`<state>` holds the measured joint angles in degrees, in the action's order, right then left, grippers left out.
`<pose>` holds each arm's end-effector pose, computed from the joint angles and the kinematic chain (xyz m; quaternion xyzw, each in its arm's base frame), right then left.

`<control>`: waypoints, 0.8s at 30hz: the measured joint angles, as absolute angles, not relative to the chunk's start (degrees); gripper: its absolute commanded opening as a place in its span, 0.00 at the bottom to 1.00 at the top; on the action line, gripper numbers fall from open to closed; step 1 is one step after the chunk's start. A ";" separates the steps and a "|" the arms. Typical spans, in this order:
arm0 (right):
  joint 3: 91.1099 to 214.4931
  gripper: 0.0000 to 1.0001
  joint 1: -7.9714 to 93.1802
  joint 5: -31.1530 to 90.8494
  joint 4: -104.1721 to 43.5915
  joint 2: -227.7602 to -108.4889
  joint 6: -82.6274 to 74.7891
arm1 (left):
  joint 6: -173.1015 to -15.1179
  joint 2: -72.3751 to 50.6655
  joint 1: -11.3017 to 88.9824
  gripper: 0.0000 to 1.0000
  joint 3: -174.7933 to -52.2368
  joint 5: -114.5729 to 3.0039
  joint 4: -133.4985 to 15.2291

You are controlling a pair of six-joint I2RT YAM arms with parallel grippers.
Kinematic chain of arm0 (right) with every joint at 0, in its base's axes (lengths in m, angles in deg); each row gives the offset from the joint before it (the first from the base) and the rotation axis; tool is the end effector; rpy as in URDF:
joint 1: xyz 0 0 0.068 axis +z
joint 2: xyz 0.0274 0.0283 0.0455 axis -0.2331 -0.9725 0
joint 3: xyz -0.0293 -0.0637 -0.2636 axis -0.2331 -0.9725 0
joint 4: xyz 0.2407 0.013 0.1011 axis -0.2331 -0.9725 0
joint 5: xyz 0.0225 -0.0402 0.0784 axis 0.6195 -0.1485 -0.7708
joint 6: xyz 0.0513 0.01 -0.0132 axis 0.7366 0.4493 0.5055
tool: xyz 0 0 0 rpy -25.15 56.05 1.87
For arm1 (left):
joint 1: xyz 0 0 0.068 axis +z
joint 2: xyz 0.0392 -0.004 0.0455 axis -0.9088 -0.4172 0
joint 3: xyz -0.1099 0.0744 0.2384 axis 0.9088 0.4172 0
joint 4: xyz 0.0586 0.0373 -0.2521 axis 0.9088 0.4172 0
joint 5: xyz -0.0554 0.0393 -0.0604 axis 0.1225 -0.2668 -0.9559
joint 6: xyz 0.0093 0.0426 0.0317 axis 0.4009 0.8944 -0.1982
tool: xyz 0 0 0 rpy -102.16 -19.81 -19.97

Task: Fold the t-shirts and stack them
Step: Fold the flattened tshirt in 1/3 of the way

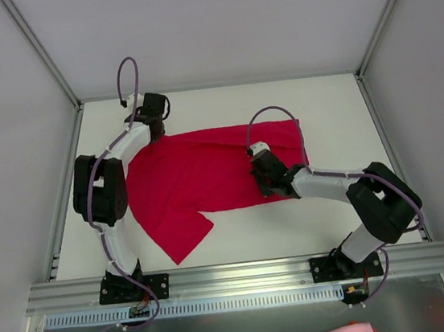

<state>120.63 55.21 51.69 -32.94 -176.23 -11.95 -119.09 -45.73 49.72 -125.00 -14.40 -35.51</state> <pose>0.2309 0.1943 0.1621 -0.2999 0.8807 0.0118 0.3664 0.4161 -0.0962 0.2276 -0.2628 0.8619 0.0885 0.4245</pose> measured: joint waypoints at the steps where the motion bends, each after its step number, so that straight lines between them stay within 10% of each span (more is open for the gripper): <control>1: 120.89 0.01 55.32 51.69 -32.96 -176.49 -12.03 | -118.76 -46.60 50.05 0.67 -125.97 -14.42 -35.03; 5: 121.61 0.01 55.72 51.66 -33.09 -177.15 -12.41 | -118.78 -49.60 50.44 0.84 -128.52 -15.14 -34.75; 12: 122.95 0.01 56.61 51.69 -33.33 -178.48 -12.78 | -118.78 -48.44 50.23 0.83 -122.31 -17.94 -36.74; 24: 125.26 0.01 58.38 51.75 -33.38 -180.76 -13.30 | -118.47 -40.39 45.37 0.53 -114.36 -18.51 -39.69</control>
